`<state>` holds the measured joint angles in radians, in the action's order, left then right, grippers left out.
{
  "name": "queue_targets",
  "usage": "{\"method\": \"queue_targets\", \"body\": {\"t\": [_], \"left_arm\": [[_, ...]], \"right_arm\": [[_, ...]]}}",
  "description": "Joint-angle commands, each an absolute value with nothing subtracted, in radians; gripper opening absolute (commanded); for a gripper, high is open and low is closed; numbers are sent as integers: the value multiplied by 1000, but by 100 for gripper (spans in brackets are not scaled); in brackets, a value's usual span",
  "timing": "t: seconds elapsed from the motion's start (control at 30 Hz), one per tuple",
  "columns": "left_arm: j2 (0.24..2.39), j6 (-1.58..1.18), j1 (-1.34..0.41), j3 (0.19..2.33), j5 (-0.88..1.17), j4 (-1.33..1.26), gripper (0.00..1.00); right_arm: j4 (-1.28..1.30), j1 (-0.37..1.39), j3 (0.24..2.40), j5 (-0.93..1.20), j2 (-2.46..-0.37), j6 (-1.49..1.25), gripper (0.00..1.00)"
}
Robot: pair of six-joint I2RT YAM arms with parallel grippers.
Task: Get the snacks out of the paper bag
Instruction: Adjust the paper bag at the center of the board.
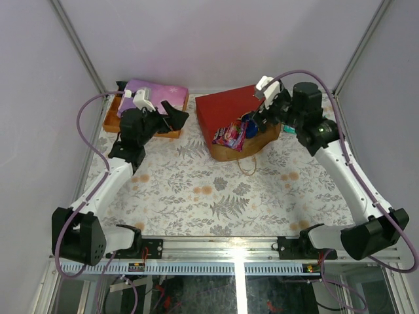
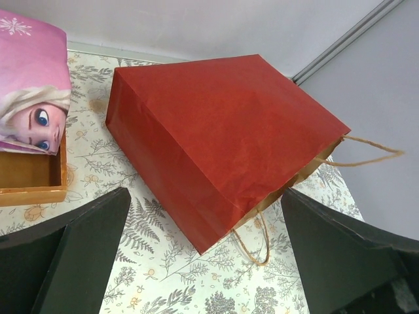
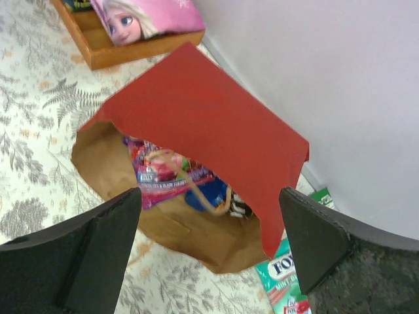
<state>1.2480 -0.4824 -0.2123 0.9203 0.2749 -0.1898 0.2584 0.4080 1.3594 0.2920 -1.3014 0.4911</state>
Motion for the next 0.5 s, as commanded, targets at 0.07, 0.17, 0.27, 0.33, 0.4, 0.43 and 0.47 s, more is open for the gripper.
{"method": "queue_targets", "body": {"t": [0.07,0.17,0.27,0.33,0.4,0.43,0.47], "left_arm": [[1205,-463,-216,907,305,-269,100],[1203,-465,-216,908,316,-267,100],[1195,-473,-218,907,331,-270,100],[1188,-480,-230,901,332,-287,100],[1191,-489,-267,902,322,-310,100],[1197,-481,-306,911,307,-316,100],[1209,-464,-353,924,280,-315,100]], "right_arm": [[589,316,1571,558,-1405,662,88],[640,316,1614,595,-1451,691,83],[629,316,1609,617,-1478,698,82],[635,316,1626,605,-1504,698,79],[643,316,1645,591,-1532,698,74],[639,316,1646,591,-1542,694,72],[632,315,1646,601,-1551,690,69]]}}
